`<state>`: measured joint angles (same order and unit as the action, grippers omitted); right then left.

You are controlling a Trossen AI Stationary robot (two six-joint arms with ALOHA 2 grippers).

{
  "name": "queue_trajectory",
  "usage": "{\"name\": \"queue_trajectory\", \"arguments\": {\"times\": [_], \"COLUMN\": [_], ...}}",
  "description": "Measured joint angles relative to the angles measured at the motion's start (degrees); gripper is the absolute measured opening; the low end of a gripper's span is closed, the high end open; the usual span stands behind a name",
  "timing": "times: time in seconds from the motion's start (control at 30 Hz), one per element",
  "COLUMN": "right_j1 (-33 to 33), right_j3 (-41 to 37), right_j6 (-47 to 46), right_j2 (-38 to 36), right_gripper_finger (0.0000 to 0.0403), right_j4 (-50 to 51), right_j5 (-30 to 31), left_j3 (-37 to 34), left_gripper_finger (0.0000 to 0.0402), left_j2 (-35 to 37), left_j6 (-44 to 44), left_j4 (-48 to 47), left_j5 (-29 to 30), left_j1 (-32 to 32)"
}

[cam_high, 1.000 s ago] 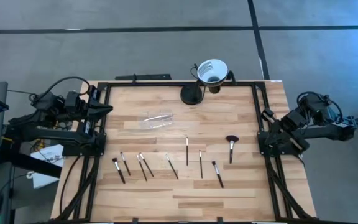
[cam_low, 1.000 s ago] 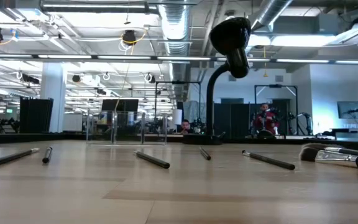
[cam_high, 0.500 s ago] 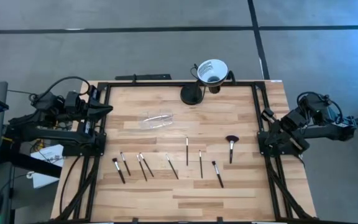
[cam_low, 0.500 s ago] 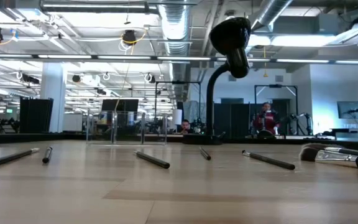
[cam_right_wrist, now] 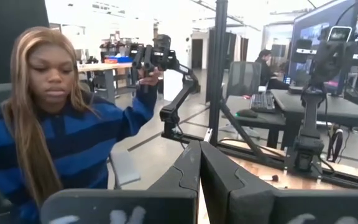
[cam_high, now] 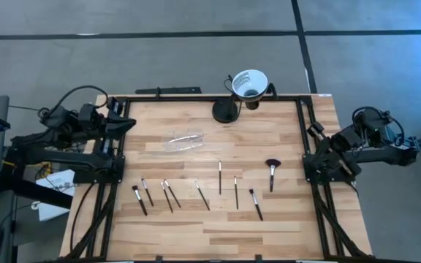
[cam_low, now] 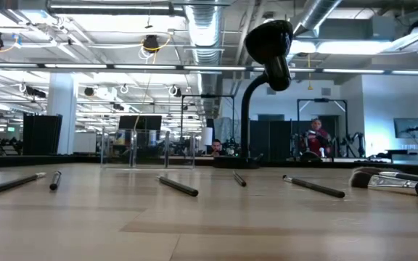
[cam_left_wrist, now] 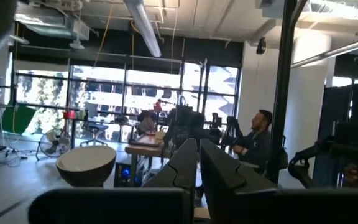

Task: Put items in baskets/containers
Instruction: Put the black highlighter brush into the transparent organizer

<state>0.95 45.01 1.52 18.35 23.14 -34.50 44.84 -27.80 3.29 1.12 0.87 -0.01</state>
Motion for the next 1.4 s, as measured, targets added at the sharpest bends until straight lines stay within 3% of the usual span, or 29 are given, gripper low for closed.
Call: {"name": "queue_trajectory", "arguments": {"times": [0.63,0.7,0.93,1.2,1.4], "right_j1": [-0.2,-0.2,-0.2,-1.0,-2.9], "right_j3": [-1.5,-2.7,-7.5,-9.7,-9.7], "right_j6": [7.7,9.5,9.1,-9.4,-19.0], "right_j2": [0.1,1.1,8.0,20.5,31.2], "right_gripper_finger": [0.0000,0.0000,0.0000,0.0001,0.0034], "right_j4": [-4.0,-4.3,-6.2,-5.4,-5.2], "right_j5": [1.1,3.1,19.0,19.5,19.4], "left_j3": [-7.6,-8.0,-8.0,-8.0,-8.0], "left_gripper_finger": [0.0017,0.0017,0.0019,0.0068,0.0099], "left_j2": [-19.5,-21.6,-27.1,-29.0,-28.8], "left_j6": [6.0,6.0,6.0,6.0,6.0], "left_j4": [0.1,0.2,0.5,0.7,1.2], "left_j5": [0.4,0.4,0.9,2.5,2.6], "left_j1": [0.0,0.0,0.0,0.0,0.0]}}
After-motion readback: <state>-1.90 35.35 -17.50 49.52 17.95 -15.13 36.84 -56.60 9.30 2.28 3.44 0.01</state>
